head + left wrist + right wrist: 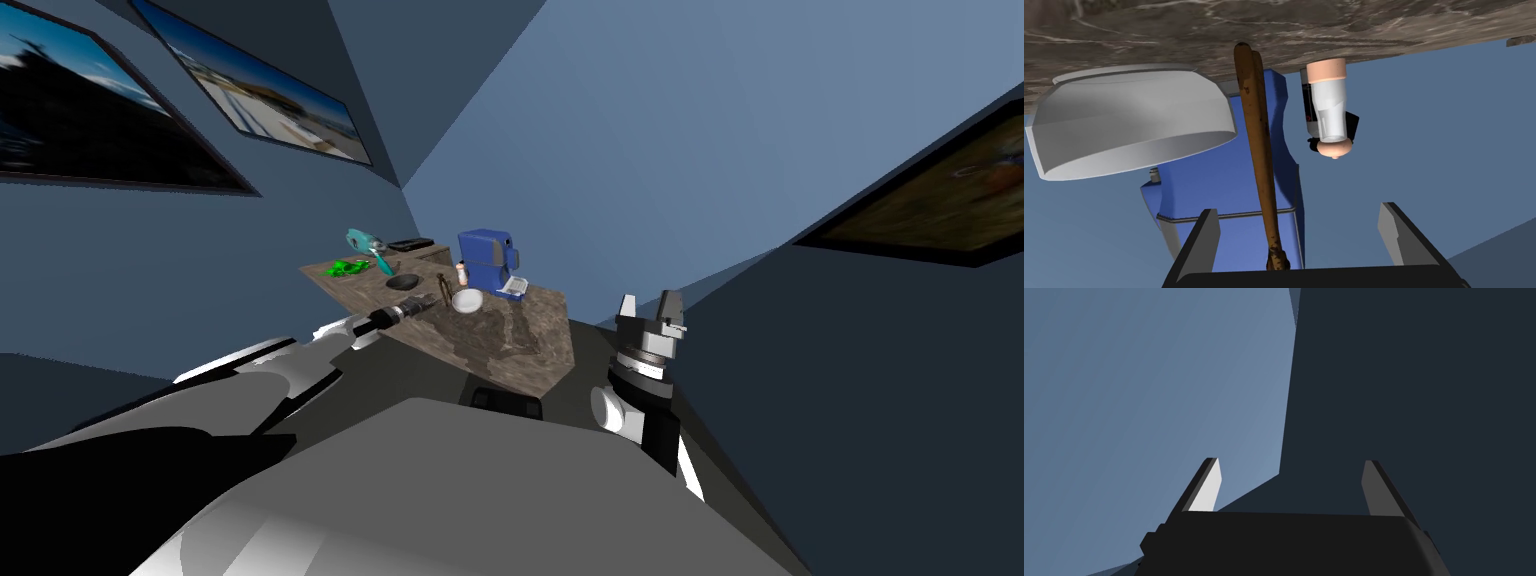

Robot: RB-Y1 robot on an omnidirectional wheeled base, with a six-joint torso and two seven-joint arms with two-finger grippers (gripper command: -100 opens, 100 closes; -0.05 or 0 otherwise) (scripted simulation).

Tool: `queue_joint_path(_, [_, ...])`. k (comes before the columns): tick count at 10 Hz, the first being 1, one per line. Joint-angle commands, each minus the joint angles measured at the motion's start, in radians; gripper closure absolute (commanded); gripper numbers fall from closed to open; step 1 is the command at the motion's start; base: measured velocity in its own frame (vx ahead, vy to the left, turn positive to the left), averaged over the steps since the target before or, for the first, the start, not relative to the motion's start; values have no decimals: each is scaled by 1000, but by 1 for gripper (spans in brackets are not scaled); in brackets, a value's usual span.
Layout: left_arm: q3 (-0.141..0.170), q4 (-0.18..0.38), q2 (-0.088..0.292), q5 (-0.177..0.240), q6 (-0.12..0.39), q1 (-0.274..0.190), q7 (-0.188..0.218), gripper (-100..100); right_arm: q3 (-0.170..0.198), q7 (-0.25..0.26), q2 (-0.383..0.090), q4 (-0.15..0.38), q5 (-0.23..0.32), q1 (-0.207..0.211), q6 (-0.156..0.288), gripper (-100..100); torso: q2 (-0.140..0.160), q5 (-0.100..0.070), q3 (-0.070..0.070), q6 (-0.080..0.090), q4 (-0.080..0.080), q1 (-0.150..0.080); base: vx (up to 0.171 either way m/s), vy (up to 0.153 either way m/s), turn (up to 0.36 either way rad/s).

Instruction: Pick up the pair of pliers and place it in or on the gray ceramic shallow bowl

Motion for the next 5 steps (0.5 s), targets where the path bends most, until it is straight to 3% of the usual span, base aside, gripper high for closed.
queue_joint_path(1, [-8,-12,18,-24,-4,11,-29,-100,0,0,0,0,0,0,0,0,0,0,0,0,0,0,-55,-171,-52])
queue_joint_path(2, [-7,-17,-14,-5,32,7,-29,-100,0,0,0,0,0,0,0,0,1,0,1,0,0,1,-53,-100,-92])
queue_joint_path(3, [-7,-17,-14,-5,32,7,-29,-100,0,0,0,0,0,0,0,0,1,1,1,0,0,5,-31,-20,-44])
queue_joint_path(4, [-7,-17,-14,-5,32,7,-29,-100,0,0,0,0,0,0,0,0,0,2,0,0,0,10,-12,17,-1])
queue_joint_path(5, [-3,-30,-36,25,57,-2,-22,-100,0,0,0,0,0,0,0,0,-1,3,0,0,0,14,29,68,-9])
